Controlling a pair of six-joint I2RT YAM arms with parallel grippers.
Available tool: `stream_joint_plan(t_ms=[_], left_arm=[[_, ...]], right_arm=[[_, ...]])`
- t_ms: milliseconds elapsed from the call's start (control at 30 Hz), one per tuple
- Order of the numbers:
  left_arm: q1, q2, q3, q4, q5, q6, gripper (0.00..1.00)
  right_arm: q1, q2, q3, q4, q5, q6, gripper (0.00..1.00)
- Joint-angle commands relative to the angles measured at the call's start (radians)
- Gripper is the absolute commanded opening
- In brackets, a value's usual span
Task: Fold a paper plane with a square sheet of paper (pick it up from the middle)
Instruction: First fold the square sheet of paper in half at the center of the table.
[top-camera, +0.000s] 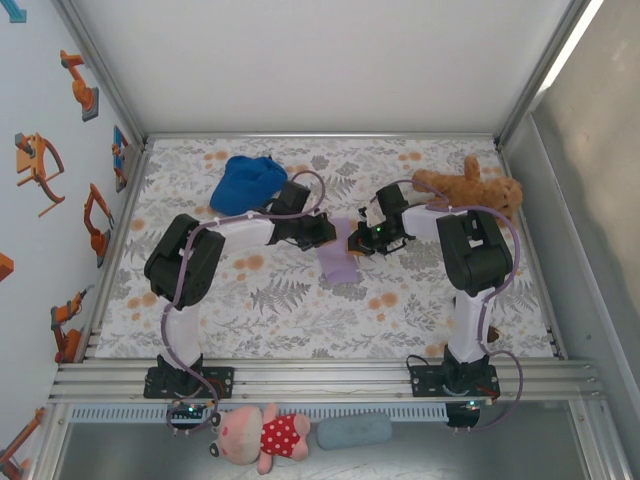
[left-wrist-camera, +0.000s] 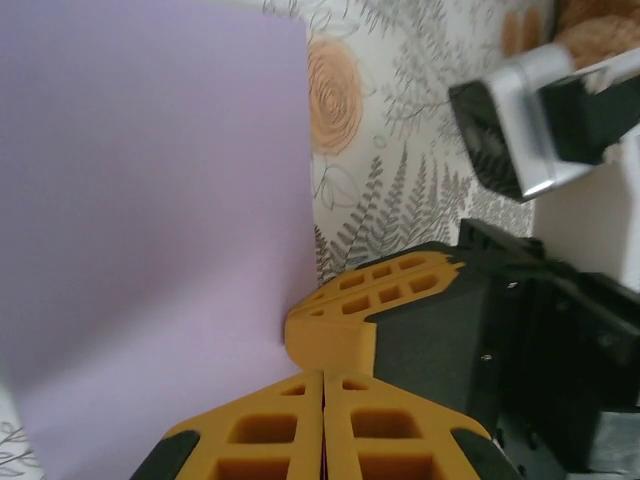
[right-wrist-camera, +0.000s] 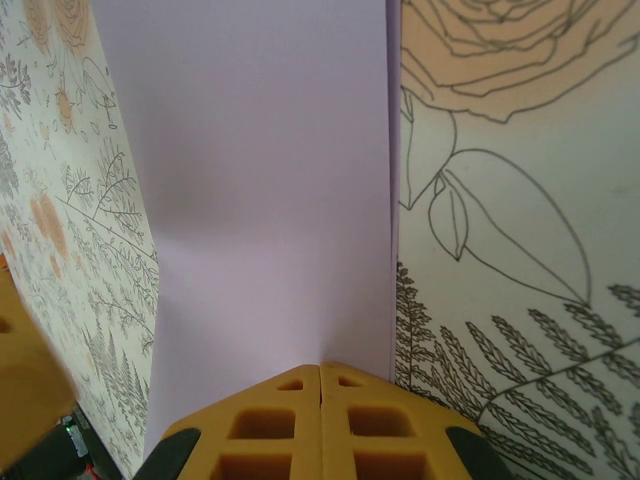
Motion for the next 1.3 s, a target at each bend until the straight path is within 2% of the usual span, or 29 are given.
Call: stream_joint_plan(t_ms=[0, 467, 800, 1000, 1267], left_arm=[[0.002, 0.028, -0.005, 0.007, 0.027, -0.03, 0.09], [0.023, 0.064, -0.043, -0.149, 0.014, 0.021, 0.09], [0.077, -0.023, -0.178, -0.108, 0.007, 0.056, 0.08], [0.057, -0.119, -0.189, -0.017, 0.042, 0.007, 0.08], [0.012, -0.057, -0.158, 0.071, 0.09, -0.07, 0.08]], right_arm=[[-0.009, 0.124, -0.07, -0.111, 0.271, -0.019, 0.0], [-0.008, 0.135, -0.069, -0.126, 0.304, -0.02, 0.0], [-0.008, 0.145, -0.062, -0.131, 0.308, -0.019, 0.0], [-0.008, 0.14, -0.062, -0.131, 0.299, -0.017, 0.0], [-0.008, 0.141, -0.061, -0.131, 0.303, -0.016, 0.0]])
